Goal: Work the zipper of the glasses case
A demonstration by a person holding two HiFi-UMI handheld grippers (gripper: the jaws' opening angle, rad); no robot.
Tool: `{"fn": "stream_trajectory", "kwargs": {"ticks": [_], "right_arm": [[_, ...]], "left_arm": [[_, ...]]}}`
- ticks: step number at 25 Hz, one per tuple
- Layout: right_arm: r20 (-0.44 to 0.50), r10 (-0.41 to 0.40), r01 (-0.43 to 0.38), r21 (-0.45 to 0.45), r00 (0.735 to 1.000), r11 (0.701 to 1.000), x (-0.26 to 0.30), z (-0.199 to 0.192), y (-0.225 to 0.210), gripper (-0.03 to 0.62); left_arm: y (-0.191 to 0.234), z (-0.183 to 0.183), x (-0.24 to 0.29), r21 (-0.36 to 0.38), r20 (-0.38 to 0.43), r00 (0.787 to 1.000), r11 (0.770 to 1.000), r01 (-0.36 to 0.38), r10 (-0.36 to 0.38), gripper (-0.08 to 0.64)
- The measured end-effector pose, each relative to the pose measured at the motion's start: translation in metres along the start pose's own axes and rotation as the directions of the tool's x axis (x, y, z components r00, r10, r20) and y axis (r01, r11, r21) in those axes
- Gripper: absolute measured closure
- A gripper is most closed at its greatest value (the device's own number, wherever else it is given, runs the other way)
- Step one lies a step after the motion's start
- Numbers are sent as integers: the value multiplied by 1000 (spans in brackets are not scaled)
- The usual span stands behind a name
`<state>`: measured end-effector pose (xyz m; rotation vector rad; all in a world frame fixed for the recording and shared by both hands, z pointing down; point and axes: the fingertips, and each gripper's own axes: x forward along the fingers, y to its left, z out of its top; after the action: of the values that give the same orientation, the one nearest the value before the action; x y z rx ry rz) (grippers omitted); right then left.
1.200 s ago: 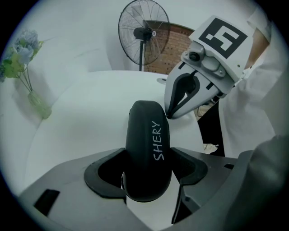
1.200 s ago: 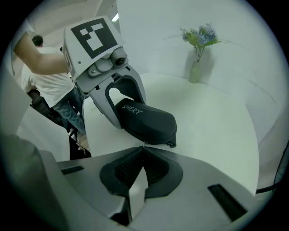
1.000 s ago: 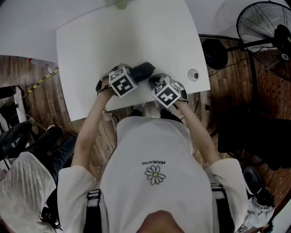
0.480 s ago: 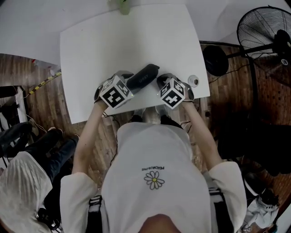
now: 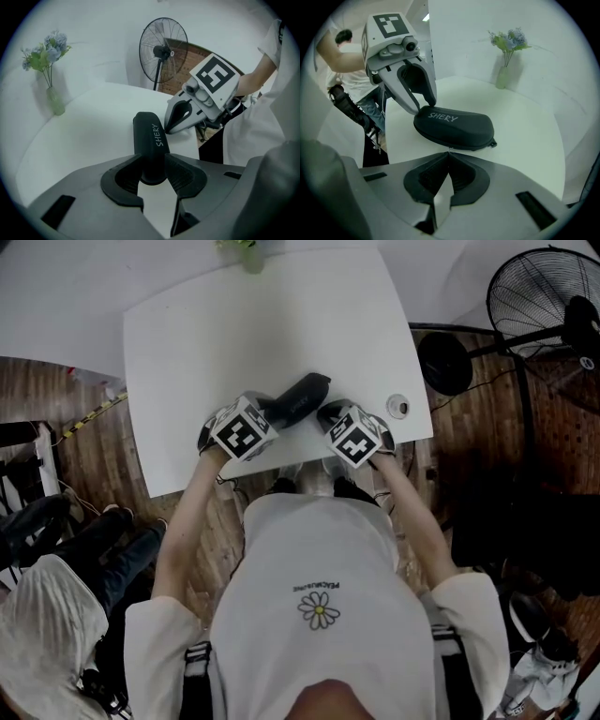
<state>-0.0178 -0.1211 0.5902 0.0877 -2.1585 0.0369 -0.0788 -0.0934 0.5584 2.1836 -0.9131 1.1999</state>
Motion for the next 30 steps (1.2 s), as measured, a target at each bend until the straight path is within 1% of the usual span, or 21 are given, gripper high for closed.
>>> {"fn": "stream_trajectory", "kwargs": {"ticks": [4,7,8,10,12,16,19,21,23,24,26,28,30], "right_arm": [[16,-2,1,31,1000,1000,4,5,13,584],[52,41,-45,98,998,994,3,12,25,584],[58,55,-60,92,997,994,4,15,31,584],[50,65,-67,32,997,997,8,23,46,584],[45,81,-80,-3,996,997,15,31,61,584],[59,116,-116,0,992,993,25,47,83,584],[73,125,-127,21,989,992,30,52,86,584],[77,128,-131,24,989,991,28,50,84,584],[57,110,-109,-9,992,994,22,45,79,584],[42,92,-91,-30,995,995,18,40,75,584],[11,46,-45,-50,999,998,9,26,60,584],[-19,-13,12,-33,1000,999,-1,5,38,584],[-51,-75,75,0,996,997,-11,-18,15,584]], "left_arm": [[2,0,0,-14,18,1000,1000,3,-2,402],[3,-1,-1,-25,33,999,1000,3,-2,403],[4,-1,-2,-29,42,999,1000,2,-1,403],[4,0,-2,-36,55,998,999,5,-3,403],[3,1,-2,-40,58,998,999,8,-5,403],[2,1,-4,-42,68,998,999,6,-3,403],[4,0,-4,-46,72,997,999,8,-5,406],[3,0,-4,-36,77,997,999,18,-15,405],[2,5,-5,-14,97,995,1000,23,-22,414],[2,9,-6,1,106,994,1000,18,-18,437],[0,19,-7,49,108,994,999,4,-10,449],[-7,33,-5,113,112,993,994,11,-23,449],[-14,50,0,180,121,992,983,22,-44,449]]}}
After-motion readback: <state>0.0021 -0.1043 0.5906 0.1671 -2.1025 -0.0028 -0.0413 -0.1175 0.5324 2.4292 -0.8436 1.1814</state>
